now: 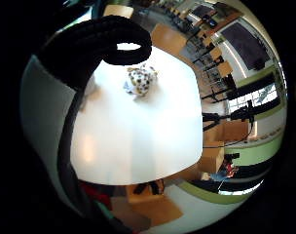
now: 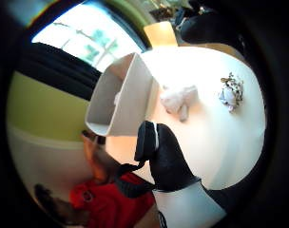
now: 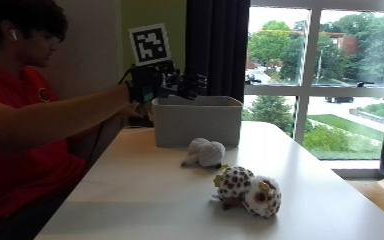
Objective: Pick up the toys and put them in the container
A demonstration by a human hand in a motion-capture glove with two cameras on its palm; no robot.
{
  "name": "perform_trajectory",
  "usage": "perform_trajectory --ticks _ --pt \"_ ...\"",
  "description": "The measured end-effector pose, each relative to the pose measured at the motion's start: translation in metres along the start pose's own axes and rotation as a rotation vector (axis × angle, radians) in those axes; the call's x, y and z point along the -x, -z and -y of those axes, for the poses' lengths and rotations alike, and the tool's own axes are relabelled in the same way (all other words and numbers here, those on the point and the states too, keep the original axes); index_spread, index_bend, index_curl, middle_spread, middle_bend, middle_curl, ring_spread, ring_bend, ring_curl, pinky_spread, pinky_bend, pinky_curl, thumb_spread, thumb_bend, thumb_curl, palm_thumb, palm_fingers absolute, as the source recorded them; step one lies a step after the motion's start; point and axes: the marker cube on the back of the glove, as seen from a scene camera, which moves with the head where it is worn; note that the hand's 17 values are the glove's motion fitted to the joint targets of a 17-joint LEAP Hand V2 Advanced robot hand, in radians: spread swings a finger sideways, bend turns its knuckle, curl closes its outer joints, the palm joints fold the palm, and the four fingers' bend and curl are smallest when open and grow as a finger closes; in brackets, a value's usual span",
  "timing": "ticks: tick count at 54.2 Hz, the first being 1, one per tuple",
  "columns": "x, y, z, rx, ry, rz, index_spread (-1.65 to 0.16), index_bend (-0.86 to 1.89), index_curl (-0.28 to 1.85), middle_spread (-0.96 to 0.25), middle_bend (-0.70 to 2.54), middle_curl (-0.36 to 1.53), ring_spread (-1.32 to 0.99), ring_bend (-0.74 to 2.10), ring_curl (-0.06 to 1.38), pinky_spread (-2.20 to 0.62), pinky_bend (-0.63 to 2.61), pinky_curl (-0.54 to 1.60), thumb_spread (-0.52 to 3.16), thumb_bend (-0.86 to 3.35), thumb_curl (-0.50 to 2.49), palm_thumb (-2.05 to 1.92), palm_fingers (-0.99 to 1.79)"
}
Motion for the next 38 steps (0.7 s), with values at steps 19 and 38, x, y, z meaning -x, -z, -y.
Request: perform_trajectory --ticks 19,38 --pt "0.002 0.003 -0.004 -0.002 0.022 -0.028 -0.45 0.30 0.49 -0.16 0.16 0.28 -0.12 0.32 0.28 0.00 1.02 0.32 1.25 -0.02 0.35 0.01 0.08" --pt "0.008 0.003 -0.002 -0.025 0.041 -0.063 -0.44 0.31 0.49 -0.15 0.16 0.27 -0.12 0.31 0.29 0.01 1.01 0.32 1.25 -0.02 0.34 0.00 0.08"
